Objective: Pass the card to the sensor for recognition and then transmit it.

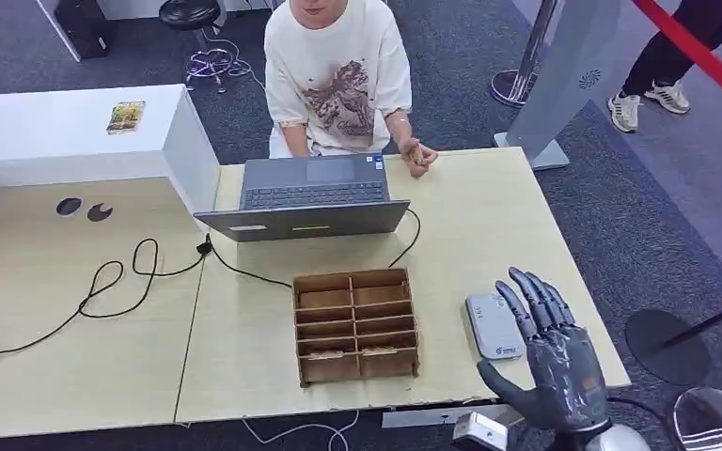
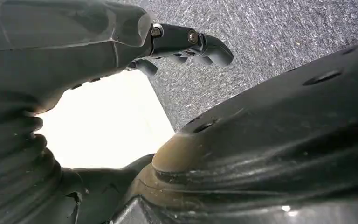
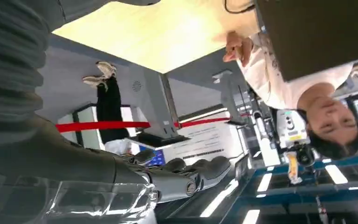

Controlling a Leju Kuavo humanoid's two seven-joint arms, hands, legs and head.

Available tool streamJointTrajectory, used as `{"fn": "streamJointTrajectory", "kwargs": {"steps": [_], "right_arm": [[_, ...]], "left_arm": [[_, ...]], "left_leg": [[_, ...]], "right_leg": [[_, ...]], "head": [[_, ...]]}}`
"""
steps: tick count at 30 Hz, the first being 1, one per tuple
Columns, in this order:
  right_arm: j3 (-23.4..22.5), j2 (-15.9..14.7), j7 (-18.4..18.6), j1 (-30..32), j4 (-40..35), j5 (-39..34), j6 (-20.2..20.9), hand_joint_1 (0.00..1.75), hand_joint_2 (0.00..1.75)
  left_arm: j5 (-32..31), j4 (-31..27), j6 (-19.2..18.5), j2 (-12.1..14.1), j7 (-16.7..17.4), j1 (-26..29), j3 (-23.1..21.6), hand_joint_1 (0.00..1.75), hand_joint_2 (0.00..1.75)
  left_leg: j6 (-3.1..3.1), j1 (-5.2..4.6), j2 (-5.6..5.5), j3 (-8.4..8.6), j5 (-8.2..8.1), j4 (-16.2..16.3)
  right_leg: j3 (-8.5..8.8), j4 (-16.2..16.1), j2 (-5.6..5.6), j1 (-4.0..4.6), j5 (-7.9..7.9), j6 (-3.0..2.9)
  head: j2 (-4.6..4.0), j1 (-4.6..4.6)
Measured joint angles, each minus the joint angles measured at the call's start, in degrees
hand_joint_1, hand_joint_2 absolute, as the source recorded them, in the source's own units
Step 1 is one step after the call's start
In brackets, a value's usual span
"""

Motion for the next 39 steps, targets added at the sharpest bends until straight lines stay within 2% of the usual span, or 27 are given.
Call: {"fn": "streamJointTrajectory", "kwargs": {"steps": [11,25,27,31,32,34,35,37,39], "right_arm": [[5.14,-5.31,-1.46,-3.62,2.12,-2.99,2.77,0.00,1.75],[9.46,-5.59,-1.64,-7.71,6.10,0.11,4.28,0.02,1.75],[10.05,-5.35,-1.95,-8.29,6.80,0.18,4.44,0.12,1.75],[11.10,-4.85,-2.12,-9.15,8.13,0.24,4.48,0.19,1.75],[11.30,-4.76,-2.16,-9.35,8.39,0.24,4.48,0.30,1.75],[11.73,-4.55,-2.40,-9.69,8.85,0.24,4.48,0.30,1.75],[11.93,-4.43,-2.51,-9.87,9.03,0.24,4.48,0.38,1.75],[12.19,-4.15,-2.60,-10.22,9.38,0.24,4.48,0.38,1.75],[12.37,-3.91,-2.69,-10.60,9.70,0.35,4.48,0.47,1.75]], "left_arm": [[-0.22,0.00,-0.44,0.04,-0.11,-0.02,0.00,0.00,1.75],[-0.68,0.00,-0.63,0.04,-0.17,-0.07,0.00,0.00,1.75],[-0.72,0.00,-0.66,0.04,-0.17,-0.07,0.00,0.00,1.75],[-0.79,0.00,-0.70,0.04,-0.17,-0.08,0.00,0.00,1.75],[-0.79,0.00,-0.72,0.04,-0.17,-0.08,0.00,0.00,1.75],[-0.81,-0.02,-0.74,0.04,-0.20,-0.08,0.00,0.00,1.75],[-0.81,0.00,-0.76,0.05,-0.20,-0.08,0.00,0.00,1.75],[-0.90,-0.02,-0.81,0.07,-0.20,-0.09,0.00,0.00,1.75],[-0.92,0.00,-0.87,0.07,-0.20,-0.09,0.00,0.00,1.75]], "left_leg": [[0.00,0.00,0.00,0.00,0.00,0.00],[0.00,0.00,0.01,0.00,0.00,0.00],[0.00,0.00,0.00,0.00,0.00,0.00],[0.00,0.00,0.00,0.00,0.00,0.00],[0.00,0.00,0.00,0.00,0.00,0.00],[0.00,0.00,0.00,0.00,0.00,0.00],[0.00,0.00,0.00,0.00,0.00,0.00],[0.00,0.00,0.00,-0.01,0.00,0.00],[0.00,0.00,0.00,0.00,0.00,0.00]], "right_leg": [[0.00,0.00,0.00,0.00,0.00,0.00],[0.00,0.00,0.02,0.00,0.00,0.00],[0.00,0.00,0.00,0.00,0.00,0.00],[0.00,0.00,0.00,0.00,0.00,0.00],[0.00,0.00,0.00,0.00,0.00,0.00],[-0.01,0.00,0.00,0.00,0.00,0.00],[0.00,0.00,0.00,0.00,0.00,0.00],[0.00,0.00,0.00,0.00,0.00,0.00],[-0.01,0.00,0.00,0.00,0.00,0.00]], "head": [[0.00,0.00],[0.00,0.00],[0.00,0.00],[0.00,0.00],[0.00,0.00],[0.00,0.00],[0.00,0.00],[0.00,0.00],[-0.02,0.00]]}}
